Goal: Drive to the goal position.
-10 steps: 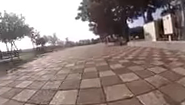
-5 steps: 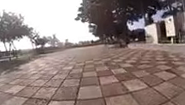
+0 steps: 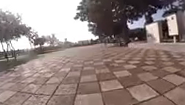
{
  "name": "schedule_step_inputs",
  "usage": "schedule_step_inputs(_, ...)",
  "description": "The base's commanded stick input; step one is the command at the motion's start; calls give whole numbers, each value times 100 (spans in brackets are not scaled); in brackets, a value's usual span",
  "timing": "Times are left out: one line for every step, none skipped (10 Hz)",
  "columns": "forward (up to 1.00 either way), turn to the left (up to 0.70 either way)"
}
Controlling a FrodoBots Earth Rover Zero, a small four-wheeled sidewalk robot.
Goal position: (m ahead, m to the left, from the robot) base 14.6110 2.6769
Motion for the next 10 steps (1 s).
schedule_step_inputs(50, 0)
schedule_step_inputs(50, 0)
schedule_step_inputs(50, 0)
schedule_step_inputs(50, 0)
schedule_step_inputs(50, 0)
schedule_step_inputs(50, 0)
schedule_step_inputs(50, 0)
schedule_step_inputs(50, 0)
schedule_step_inputs(50, 0)
schedule_step_inputs(50, 0)
